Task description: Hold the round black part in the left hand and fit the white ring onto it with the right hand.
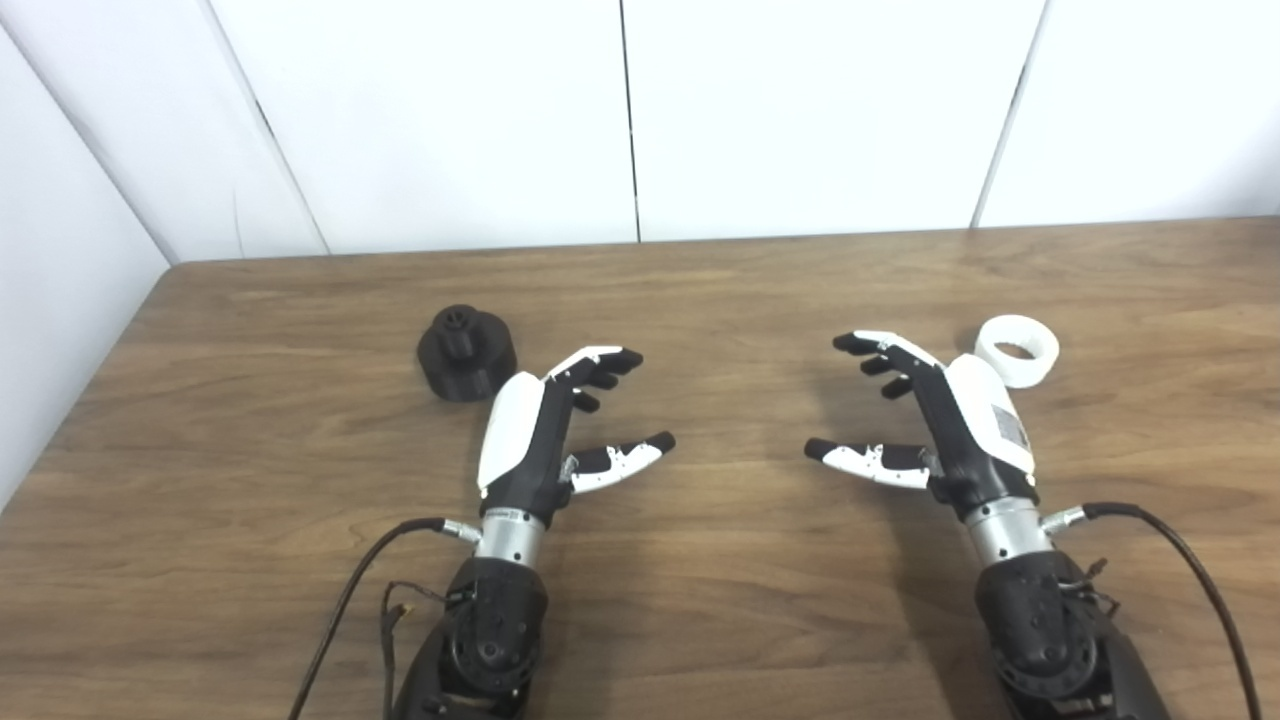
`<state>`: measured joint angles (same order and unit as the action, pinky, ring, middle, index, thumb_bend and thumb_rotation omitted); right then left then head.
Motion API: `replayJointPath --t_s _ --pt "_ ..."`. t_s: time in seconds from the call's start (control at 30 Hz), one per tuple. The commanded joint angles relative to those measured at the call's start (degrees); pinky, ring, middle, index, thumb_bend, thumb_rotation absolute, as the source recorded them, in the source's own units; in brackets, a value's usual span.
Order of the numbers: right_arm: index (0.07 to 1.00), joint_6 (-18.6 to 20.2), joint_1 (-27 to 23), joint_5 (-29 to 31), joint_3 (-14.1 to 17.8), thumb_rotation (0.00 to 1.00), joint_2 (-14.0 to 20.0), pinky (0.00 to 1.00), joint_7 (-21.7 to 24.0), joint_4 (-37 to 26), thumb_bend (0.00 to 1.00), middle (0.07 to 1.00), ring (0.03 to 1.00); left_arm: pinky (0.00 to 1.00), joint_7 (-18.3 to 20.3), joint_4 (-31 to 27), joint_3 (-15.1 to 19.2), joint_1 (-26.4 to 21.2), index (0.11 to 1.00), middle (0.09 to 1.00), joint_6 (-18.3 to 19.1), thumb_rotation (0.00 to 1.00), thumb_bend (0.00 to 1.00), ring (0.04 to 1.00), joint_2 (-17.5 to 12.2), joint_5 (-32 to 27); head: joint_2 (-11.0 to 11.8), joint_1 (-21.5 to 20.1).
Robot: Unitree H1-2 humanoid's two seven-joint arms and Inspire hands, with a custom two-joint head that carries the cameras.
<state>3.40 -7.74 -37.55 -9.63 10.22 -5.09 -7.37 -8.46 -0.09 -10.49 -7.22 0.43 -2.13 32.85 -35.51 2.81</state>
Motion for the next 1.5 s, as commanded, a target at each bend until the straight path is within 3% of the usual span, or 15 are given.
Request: replayJointPath --t_s 0.0,0.37,0.43,0.5,0.67,0.83,1.03,1.37,1.47 --pt "0.753 -1.4 -2.3 0.2 0.4 0.26 -0.4 0.62 -1.0 -1.4 0.72 0.777 0.732 0.62 -0.5 -1.9 0.2 -2.6 0.688 0.730 -0.7 0.17 0.71 0.708 -0.1 0.0 0.0 0.1" --pt "0.752 -1.6 -2.2 0.1 0.4 0.24 -0.2 0.62 -1.1 -1.8 0.71 0.773 0.729 0.61 -0.2 -2.0 0.1 -2.8 0.681 0.727 0.2 0.21 0.72 0.701 0.1 0.3 -0.1 0.7" --pt "0.750 -1.9 -2.1 0.4 0.6 0.24 0.1 0.62 -1.2 -1.7 0.71 0.771 0.727 0.61 -0.4 -2.0 -0.3 -2.8 0.682 0.728 0.3 0.20 0.71 0.701 0.2 0.8 0.3 2.9" --pt "0.746 -3.1 -1.8 1.9 1.2 0.22 0.6 0.63 -1.2 -1.4 0.72 0.769 0.727 0.61 -0.7 -1.6 -0.7 -2.9 0.682 0.731 0.2 0.19 0.71 0.700 0.9 0.8 1.0 7.9" --pt "0.746 -5.3 -1.6 3.4 2.5 0.19 2.6 0.61 -1.4 -0.3 0.71 0.774 0.722 0.58 -3.3 0.9 -2.7 -3.6 0.680 0.723 -0.5 0.21 0.72 0.678 2.4 3.7 2.7 16.0" --pt "0.751 -5.6 -1.4 4.6 3.7 0.19 3.8 0.62 -1.1 1.0 0.72 0.775 0.726 0.59 -6.0 4.2 -4.1 -4.5 0.679 0.707 -1.1 0.24 0.71 0.664 3.6 5.4 3.9 20.0" --pt "0.765 -1.4 -1.0 5.6 4.6 0.18 3.5 0.66 1.3 -1.4 0.71 0.792 0.754 0.57 -6.2 4.8 -4.5 -4.7 0.687 0.723 0.0 0.27 0.70 0.670 4.2 5.8 4.2 20.1" --pt "0.760 -1.1 -1.0 5.9 5.1 0.16 3.7 0.66 2.1 -1.9 0.72 0.793 0.750 0.58 -6.6 3.1 -4.2 -4.4 0.690 0.736 1.6 0.29 0.71 0.685 4.2 6.9 4.0 20.3" --pt "0.756 -1.9 -1.0 6.2 5.3 0.15 3.8 0.65 1.7 -1.5 0.73 0.787 0.742 0.60 -7.1 1.7 -3.9 -3.9 0.692 0.805 4.0 0.32 0.71 0.758 3.7 9.4 4.0 20.3"
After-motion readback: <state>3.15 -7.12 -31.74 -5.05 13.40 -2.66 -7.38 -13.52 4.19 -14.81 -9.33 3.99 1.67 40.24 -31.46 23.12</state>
